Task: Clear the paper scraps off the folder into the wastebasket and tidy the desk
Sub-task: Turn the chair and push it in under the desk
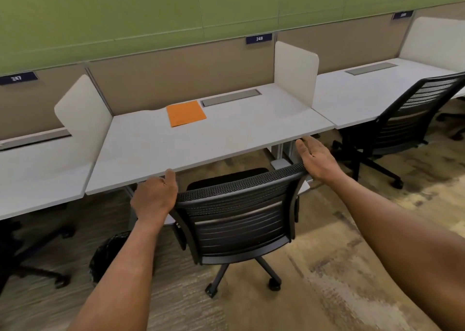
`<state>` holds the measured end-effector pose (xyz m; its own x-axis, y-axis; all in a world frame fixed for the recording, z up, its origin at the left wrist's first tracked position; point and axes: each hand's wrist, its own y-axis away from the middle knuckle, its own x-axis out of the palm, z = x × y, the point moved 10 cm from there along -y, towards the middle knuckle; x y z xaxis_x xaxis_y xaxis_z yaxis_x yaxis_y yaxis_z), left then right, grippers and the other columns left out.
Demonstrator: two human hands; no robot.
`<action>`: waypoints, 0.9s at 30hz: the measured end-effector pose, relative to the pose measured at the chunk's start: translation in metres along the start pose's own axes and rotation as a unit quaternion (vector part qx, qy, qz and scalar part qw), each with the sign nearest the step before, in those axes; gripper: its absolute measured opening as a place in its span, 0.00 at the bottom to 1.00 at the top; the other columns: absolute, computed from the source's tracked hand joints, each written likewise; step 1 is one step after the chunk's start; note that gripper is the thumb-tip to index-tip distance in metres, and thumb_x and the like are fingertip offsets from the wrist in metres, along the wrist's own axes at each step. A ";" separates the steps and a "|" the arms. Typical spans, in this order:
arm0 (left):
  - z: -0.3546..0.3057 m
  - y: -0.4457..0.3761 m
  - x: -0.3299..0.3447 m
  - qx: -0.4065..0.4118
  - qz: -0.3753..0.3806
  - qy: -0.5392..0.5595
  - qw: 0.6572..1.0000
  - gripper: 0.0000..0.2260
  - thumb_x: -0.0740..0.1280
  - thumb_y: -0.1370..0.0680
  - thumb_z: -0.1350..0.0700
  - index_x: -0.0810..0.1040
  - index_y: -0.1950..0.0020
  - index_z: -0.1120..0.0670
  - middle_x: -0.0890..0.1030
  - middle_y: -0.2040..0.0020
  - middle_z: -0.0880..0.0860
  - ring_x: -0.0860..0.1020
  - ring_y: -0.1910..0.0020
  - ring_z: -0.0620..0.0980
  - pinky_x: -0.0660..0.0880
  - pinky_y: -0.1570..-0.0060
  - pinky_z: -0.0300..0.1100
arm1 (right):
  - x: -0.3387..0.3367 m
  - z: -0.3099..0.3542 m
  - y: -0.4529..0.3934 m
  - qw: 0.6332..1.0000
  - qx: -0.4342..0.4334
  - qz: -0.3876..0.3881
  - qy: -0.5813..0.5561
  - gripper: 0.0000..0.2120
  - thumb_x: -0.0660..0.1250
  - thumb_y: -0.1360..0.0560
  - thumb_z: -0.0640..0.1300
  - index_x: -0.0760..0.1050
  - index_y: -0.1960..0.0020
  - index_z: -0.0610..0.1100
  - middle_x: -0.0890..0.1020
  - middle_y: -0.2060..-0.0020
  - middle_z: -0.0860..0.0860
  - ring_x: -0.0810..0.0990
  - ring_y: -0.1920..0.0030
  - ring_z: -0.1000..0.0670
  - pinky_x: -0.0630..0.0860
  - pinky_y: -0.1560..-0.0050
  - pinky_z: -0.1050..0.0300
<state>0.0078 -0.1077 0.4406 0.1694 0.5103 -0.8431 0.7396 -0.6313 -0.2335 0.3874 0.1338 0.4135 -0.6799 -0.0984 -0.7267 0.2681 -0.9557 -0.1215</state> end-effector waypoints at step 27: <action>-0.015 -0.127 0.060 -0.030 -0.021 -0.094 0.995 0.40 0.37 0.25 0.27 0.48 0.19 0.48 0.40 0.19 0.52 0.39 0.20 0.54 0.43 0.23 0.55 | 0.043 0.022 -0.157 0.993 -0.071 0.080 0.043 0.37 0.42 0.24 0.72 0.55 0.21 0.53 0.52 0.20 0.51 0.49 0.21 0.50 0.46 0.23 0.47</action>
<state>-0.0662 0.0118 0.4265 0.0167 0.4136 -0.9103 0.7816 -0.5732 -0.2461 0.3007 0.2740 0.4161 -0.5612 -0.2164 -0.7989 0.4668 -0.8798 -0.0896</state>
